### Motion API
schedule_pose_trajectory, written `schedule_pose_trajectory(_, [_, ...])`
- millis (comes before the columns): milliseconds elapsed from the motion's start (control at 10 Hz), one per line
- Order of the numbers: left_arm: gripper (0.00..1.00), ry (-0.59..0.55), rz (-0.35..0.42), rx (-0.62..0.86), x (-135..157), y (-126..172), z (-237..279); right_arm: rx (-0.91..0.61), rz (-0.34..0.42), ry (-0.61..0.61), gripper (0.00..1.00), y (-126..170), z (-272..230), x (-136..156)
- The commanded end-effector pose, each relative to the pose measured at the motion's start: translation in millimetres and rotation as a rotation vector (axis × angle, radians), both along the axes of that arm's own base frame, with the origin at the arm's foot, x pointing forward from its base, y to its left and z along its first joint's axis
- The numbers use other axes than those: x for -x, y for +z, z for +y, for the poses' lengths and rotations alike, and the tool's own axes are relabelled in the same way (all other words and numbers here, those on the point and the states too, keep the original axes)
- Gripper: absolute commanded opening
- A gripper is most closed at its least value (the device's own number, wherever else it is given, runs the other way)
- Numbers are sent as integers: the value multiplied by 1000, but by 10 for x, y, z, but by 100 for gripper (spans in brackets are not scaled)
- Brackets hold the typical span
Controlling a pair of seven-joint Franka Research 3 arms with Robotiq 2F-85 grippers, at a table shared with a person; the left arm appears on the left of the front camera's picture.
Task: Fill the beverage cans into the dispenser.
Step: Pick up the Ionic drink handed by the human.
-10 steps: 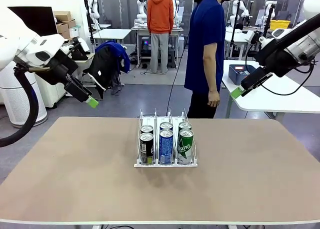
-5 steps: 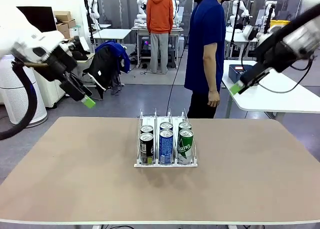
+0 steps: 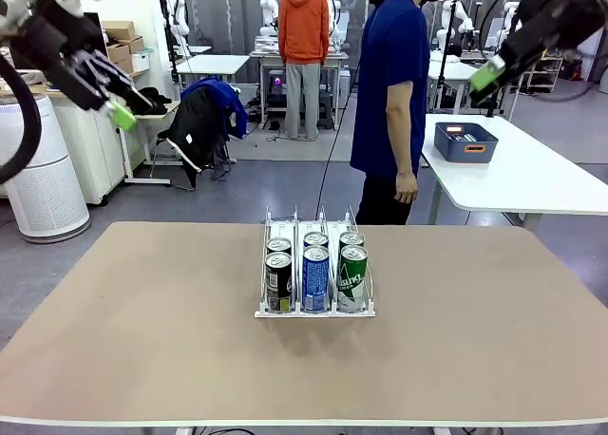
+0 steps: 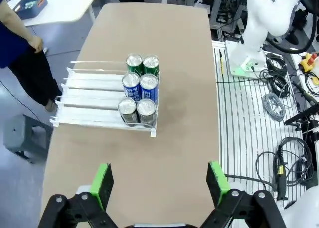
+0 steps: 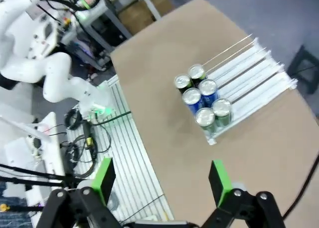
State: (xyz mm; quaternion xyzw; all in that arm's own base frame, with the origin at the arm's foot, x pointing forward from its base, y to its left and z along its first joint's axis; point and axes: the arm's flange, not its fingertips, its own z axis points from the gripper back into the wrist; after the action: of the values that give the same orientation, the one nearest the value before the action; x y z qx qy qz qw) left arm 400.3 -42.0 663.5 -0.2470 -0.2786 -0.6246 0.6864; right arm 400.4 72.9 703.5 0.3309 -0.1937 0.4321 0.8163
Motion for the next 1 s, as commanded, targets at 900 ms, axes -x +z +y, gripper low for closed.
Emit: schedule_pose_trajectory(900, [100,290,65,-9,-56,507,57,256,-326,-23,100,620,-126,35])
